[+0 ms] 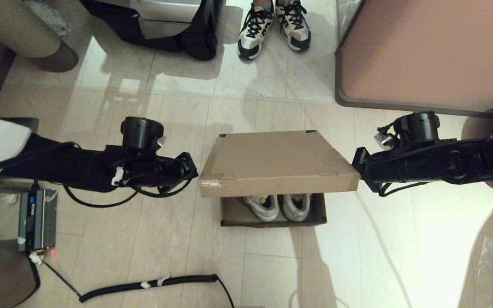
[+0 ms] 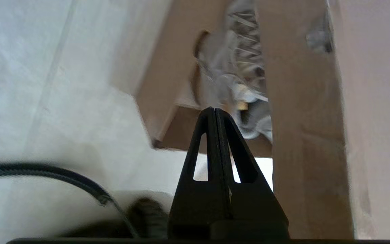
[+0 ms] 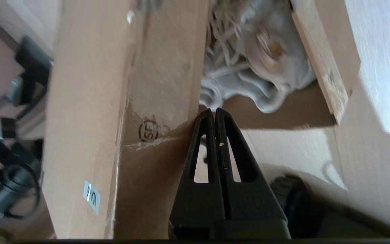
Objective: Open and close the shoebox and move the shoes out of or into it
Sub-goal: Open the shoe box
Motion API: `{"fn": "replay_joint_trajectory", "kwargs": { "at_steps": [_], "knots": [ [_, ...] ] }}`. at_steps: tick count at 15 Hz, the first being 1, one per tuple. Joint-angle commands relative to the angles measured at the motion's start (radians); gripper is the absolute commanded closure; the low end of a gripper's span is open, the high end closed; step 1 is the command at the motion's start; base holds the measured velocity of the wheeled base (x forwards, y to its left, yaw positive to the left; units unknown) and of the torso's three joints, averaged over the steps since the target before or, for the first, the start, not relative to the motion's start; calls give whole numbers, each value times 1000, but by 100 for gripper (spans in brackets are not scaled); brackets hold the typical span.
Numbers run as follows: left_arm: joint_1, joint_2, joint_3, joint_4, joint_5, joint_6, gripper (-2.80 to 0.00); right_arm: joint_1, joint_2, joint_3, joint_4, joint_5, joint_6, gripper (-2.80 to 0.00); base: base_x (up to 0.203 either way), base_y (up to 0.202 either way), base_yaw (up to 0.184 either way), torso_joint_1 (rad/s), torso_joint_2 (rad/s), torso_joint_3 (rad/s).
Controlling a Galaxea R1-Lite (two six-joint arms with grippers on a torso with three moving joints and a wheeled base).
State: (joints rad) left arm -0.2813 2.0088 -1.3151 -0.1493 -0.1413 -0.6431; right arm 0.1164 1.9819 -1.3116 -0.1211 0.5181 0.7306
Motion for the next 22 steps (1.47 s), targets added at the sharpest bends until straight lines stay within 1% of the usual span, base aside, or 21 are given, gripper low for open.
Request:
{"fn": "replay_joint_trajectory", "kwargs": {
  "at_steps": [1,5,6,9,12,14,16,18,20,22],
  "knots": [
    [-7,-16,-1,0,-3,-27,0,1,18,-99,38,3,9,0,0,0,0,0,0,0],
    [-19,-47,2,11,-3,-28,0,3,58,-282,158,10,17,0,0,0,0,0,0,0],
    [-19,-68,4,31,-3,-29,0,6,63,-315,175,11,27,0,0,0,0,0,0,0],
    [-2,-148,8,99,-2,-64,0,16,77,-385,229,16,49,0,0,0,0,0,0,0],
    [13,-242,18,137,-3,-73,0,24,89,-465,274,16,53,0,0,0,0,0,0,0],
    [10,-302,23,157,-16,-72,0,26,114,-552,315,16,70,0,0,0,0,0,0,0],
    [7,-369,22,191,-60,-73,0,31,145,-639,354,16,85,0,0,0,0,0,0,0],
    [4,-432,21,237,-156,-72,0,46,153,-647,363,16,89,0,0,0,0,0,0,0],
    [-4,-469,26,259,-204,-72,0,52,155,-647,362,16,90,0,0,0,0,0,0,0],
    [-11,-489,28,311,-236,-72,0,63,164,-647,344,12,90,0,0,0,0,0,0,0]
  ]
}}
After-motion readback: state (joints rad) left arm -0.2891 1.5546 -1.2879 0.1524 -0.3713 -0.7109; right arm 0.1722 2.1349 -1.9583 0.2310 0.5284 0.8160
